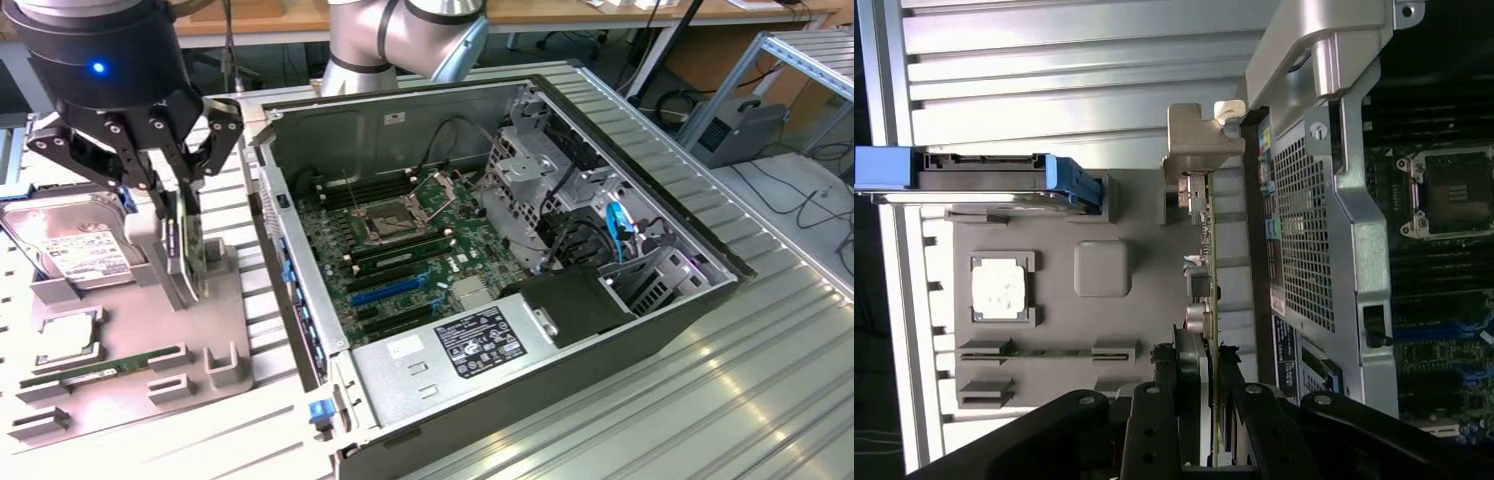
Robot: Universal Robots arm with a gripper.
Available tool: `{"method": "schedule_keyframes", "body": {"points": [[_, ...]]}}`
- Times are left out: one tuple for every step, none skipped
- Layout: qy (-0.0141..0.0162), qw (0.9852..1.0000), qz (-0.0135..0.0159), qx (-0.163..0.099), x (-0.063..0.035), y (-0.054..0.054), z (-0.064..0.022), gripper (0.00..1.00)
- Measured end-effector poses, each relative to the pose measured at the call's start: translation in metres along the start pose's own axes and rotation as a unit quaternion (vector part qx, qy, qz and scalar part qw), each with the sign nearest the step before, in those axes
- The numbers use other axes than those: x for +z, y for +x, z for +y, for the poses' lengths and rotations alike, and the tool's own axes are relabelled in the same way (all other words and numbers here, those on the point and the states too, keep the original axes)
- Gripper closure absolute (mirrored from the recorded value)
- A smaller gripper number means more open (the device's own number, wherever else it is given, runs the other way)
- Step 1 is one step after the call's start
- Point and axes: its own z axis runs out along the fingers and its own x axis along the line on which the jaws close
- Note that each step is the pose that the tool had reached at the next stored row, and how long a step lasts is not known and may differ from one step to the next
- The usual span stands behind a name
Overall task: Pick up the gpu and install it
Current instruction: 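Pick up the gpu and move the gpu toward the slot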
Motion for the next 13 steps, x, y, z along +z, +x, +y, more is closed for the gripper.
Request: {"method": "schedule_keyframes", "body": {"points": [[0.0000,1.0000,0.0000,0.000,-0.0016,0.000,0.0001,0.73],[0.0000,1.0000,0.0000,0.000,-0.0025,0.000,0.0001,0.73],[0.0000,1.0000,0.0000,0.000,-0.0041,0.000,0.0002,0.73],[0.0000,1.0000,0.0000,0.000,-0.0051,0.000,0.0002,0.73],[0.0000,1.0000,0.0000,0.000,-0.0060,0.000,0.0003,0.73],[0.0000,1.0000,0.0000,0.000,-0.0069,0.000,0.0003,0.73],[0.0000,1.0000,0.0000,0.000,-0.0080,0.000,0.0003,0.73],[0.0000,1.0000,0.0000,0.000,-0.0089,0.000,0.0004,0.73],[0.0000,1.0000,0.0000,0.000,-0.0099,0.000,0.0004,0.73],[0.0000,1.0000,0.0000,0.000,-0.0110,0.000,0.0005,0.73],[0.0000,1.0000,0.0000,0.000,-0.0121,0.000,0.0005,0.73],[0.0000,1.0000,0.0000,0.000,-0.0132,0.000,0.0006,0.73],[0.0000,1.0000,0.0000,0.000,-0.0142,0.000,0.0006,0.73]]}}
